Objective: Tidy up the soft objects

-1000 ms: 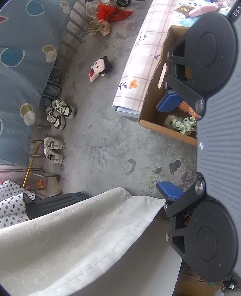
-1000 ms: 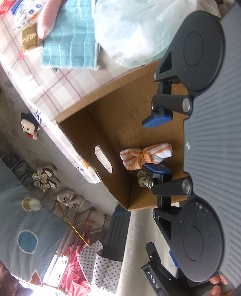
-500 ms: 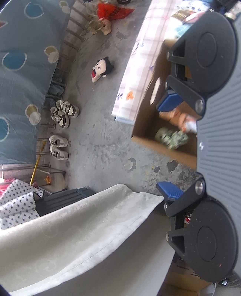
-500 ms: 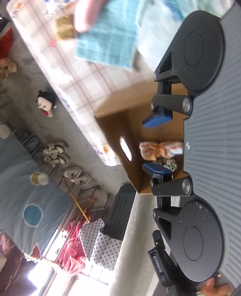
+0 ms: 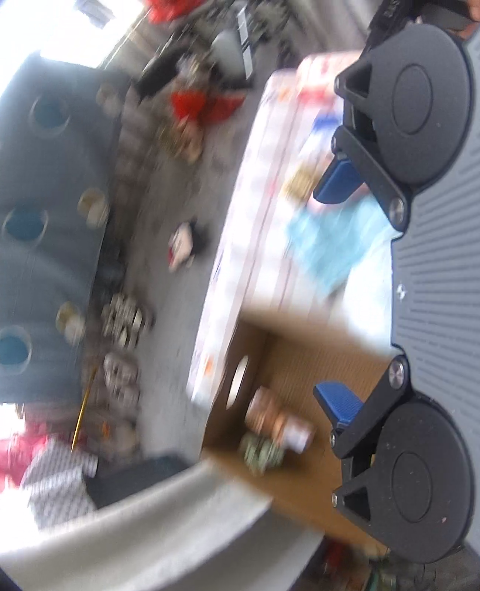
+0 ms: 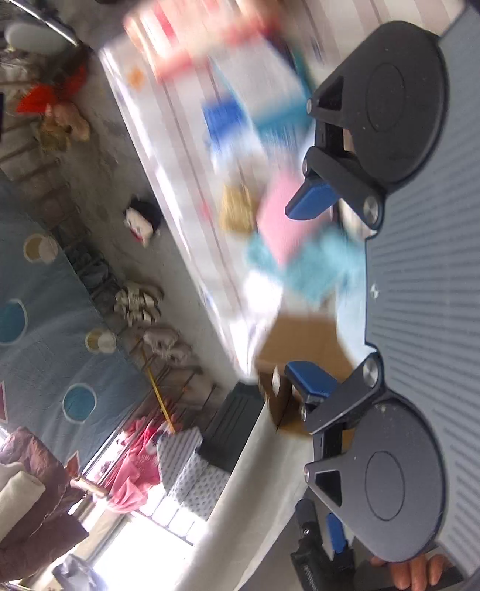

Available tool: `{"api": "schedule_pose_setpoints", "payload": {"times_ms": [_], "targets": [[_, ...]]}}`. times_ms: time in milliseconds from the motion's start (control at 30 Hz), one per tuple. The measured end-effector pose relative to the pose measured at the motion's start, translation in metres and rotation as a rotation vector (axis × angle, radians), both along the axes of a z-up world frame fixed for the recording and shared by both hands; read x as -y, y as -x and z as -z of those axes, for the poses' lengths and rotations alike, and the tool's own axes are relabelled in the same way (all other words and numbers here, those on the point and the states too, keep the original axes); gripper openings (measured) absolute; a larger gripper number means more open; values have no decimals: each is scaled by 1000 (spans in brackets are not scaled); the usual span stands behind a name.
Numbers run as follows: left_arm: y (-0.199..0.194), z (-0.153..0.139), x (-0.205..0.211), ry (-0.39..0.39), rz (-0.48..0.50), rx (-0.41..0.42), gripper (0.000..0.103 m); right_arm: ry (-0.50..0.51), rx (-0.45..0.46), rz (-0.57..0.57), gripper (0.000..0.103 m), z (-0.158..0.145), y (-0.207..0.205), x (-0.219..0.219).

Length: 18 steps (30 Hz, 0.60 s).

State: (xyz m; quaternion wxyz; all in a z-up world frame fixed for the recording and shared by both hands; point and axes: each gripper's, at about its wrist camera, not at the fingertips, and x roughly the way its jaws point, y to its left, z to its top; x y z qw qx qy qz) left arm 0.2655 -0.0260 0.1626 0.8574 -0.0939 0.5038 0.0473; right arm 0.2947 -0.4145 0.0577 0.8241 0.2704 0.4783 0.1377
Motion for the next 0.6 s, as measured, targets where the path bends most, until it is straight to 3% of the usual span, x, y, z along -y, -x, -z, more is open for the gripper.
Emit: {"api": "schedule_pose_setpoints", "payload": {"times_ms": [167,267,467,600], "targets": [[3,41,91,34,138,-27,103,34,-62,60,84,33,21,105],[5,63,134,-10,206,-18,102,-46,-116,159,84,63,36,138],[3,91,183,-59,327,-69,97,-237,-262,323,84,115,48,137],[11,94,191,-53,359,-93,94,-239,-311,301,83,132,49,113]]}}
